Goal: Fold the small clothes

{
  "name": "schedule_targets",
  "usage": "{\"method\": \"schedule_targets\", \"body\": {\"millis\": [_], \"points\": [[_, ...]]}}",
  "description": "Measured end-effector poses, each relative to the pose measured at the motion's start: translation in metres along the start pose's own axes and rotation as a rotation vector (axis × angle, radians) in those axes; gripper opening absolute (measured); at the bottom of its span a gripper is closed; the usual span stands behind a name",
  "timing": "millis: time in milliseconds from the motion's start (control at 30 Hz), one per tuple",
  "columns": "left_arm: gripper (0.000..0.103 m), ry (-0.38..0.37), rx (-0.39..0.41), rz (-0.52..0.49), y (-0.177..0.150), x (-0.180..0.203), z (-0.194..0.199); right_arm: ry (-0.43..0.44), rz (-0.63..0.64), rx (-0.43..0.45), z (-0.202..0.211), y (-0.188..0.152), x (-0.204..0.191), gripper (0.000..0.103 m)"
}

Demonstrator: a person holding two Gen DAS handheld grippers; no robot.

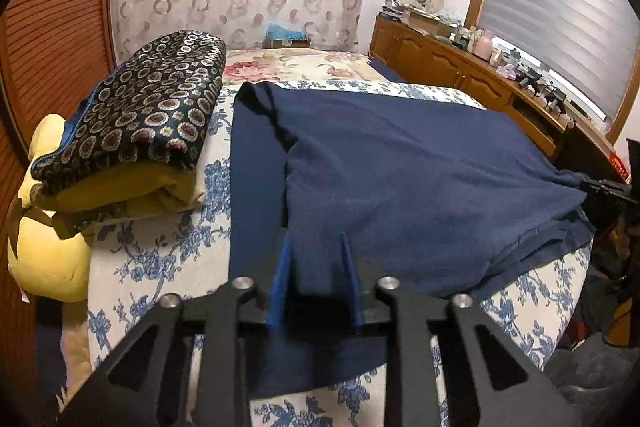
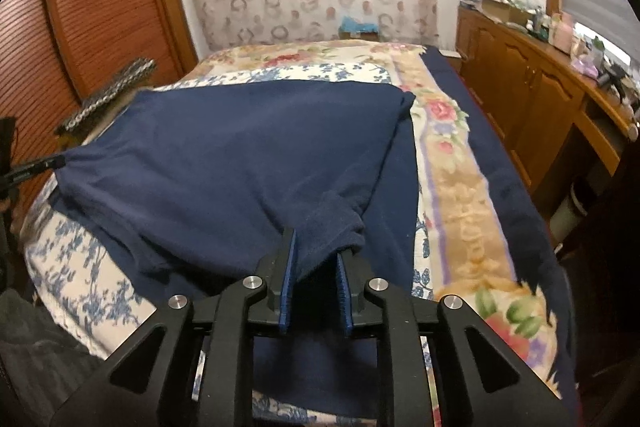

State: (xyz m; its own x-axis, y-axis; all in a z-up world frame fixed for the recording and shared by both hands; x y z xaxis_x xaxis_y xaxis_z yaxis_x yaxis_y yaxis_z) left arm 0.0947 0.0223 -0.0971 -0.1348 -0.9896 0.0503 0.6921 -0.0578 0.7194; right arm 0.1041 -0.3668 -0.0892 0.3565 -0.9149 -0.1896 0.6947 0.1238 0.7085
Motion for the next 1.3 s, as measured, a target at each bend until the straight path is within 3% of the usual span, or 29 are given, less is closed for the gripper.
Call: {"method": "schedule_targets", "body": {"millis": [67, 167, 367, 500, 700, 1167, 1300], "points": [[0.039, 0.000, 0.006, 0.002, -0.005, 0.000, 0.004, -0.030, 0.014, 0.014, 0.005, 0.000, -0.001, 0.027], [0.043, 0.009, 0.007, -0.004, -0.013, 0.002, 0.006, -0.050, 0.018, 0.026, 0.007, 0.001, -0.002, 0.041], [0.053, 0.033, 0.001, -0.007, -0.020, 0.003, 0.007, -0.127, 0.005, 0.104, 0.010, 0.015, -0.003, 0.044], [0.055, 0.030, -0.004, -0.005, -0.022, 0.005, 0.008, -0.079, -0.016, 0.139, 0.006, 0.021, -0.010, 0.046], [0.055, 0.031, -0.034, 0.037, -0.031, -0.001, 0.004, 0.027, -0.005, 0.061, -0.036, 0.010, -0.032, 0.046], [0.055, -0.013, -0.058, 0.087, -0.041, -0.012, 0.026, 0.012, -0.025, 0.035, -0.066, -0.004, -0.033, 0.047], [0.055, 0.008, -0.074, 0.070, -0.050, -0.014, 0.024, 0.009, -0.020, 0.033, -0.066, -0.003, -0.032, 0.047]]}}
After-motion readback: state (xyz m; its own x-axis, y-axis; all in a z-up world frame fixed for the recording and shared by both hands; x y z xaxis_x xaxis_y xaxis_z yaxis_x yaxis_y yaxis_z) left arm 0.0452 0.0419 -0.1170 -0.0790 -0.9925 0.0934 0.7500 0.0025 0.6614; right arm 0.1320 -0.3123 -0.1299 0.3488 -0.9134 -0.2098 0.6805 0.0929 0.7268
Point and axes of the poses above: each gripper's, at about its wrist camera, not at the fingertips, and z roughly against the way its jaws point, x to its right, y to its top, the point moved 5 cm from there along -z, roughly the way its jaws point, and after that the axes turned 9 degrees about y, right-handed, at the moved point
